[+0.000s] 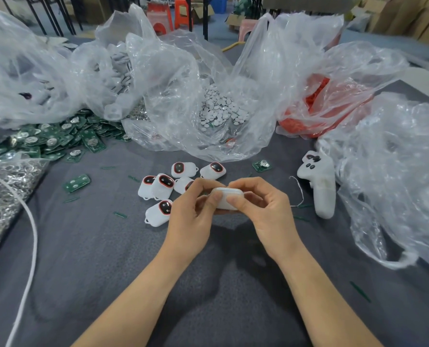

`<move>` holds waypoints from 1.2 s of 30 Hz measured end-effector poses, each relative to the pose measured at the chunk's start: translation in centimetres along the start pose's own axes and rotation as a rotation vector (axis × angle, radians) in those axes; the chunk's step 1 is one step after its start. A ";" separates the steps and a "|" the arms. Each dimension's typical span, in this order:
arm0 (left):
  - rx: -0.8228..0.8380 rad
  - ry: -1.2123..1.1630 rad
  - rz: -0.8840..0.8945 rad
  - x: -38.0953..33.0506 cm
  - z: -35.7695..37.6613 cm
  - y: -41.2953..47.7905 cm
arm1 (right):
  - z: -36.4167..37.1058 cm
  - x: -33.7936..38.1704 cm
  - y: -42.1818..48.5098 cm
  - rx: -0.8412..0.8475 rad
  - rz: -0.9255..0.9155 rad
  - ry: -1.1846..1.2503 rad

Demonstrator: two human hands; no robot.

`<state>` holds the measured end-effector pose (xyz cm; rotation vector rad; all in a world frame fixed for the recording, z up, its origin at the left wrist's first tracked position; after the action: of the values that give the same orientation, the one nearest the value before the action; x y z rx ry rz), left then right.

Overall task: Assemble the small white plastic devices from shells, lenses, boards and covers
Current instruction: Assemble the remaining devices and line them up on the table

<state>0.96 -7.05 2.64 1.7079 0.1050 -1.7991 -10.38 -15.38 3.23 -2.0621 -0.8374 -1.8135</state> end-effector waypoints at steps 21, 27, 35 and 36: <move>-0.020 0.184 0.081 0.3 -0.2 0.0 | 0.0 0.8 -0.7 -0.125 -0.178 -0.257; -0.085 -0.148 -0.125 0.9 0.0 0.2 | 0.1 0.4 -0.5 -0.106 -0.076 -0.097; 0.002 0.086 -0.045 0.3 0.2 0.1 | 0.0 0.4 -0.9 -0.205 -0.141 -0.194; 0.006 0.092 -0.035 0.2 0.2 0.1 | 0.0 0.5 -1.0 -0.209 -0.163 -0.196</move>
<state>0.87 -7.31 2.48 1.8036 0.1694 -1.7483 -10.94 -14.46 3.51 -2.3984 -0.9250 -1.8746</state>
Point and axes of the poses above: each hand's wrist, its own y-axis towards the middle knuckle, its own z-axis out of the palm, x = y × z, the point moved 3 cm from there along y, towards the middle knuckle, and after that the axes turned 13 degrees about -y, right-handed, at the moved point
